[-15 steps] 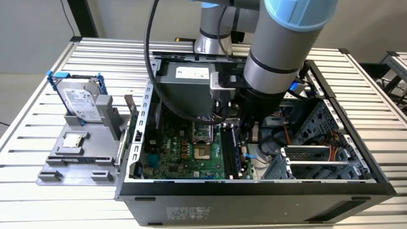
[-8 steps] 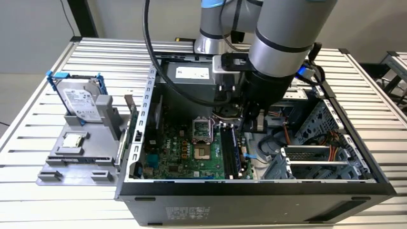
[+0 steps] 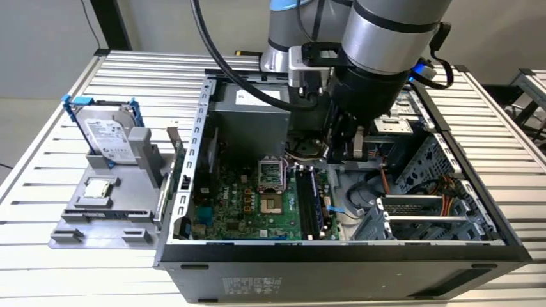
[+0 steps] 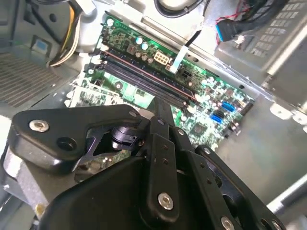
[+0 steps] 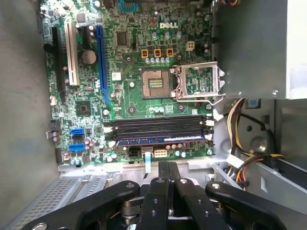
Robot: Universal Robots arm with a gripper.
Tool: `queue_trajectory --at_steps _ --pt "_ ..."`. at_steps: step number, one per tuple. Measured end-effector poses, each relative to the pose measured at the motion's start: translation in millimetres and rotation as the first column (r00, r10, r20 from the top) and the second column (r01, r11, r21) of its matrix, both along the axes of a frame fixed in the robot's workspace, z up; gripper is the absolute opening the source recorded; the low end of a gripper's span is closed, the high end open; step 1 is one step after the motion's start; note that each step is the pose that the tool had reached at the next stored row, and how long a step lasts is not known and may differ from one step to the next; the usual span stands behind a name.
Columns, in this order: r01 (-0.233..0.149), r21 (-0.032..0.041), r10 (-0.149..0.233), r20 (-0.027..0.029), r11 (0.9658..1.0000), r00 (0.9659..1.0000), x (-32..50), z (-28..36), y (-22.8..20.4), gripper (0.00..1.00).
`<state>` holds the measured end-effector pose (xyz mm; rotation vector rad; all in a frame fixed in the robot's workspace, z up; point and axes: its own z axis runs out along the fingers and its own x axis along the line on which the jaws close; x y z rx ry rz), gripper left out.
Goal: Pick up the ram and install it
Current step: 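Press down the ram until it locks into place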
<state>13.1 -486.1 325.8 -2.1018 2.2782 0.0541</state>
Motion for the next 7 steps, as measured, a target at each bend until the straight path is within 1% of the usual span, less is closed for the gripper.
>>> queue_trajectory --at_steps 7 --pt "0.000 0.0001 0.000 0.0000 1.0000 1.0000 0.0 0.7 0.0 0.00"
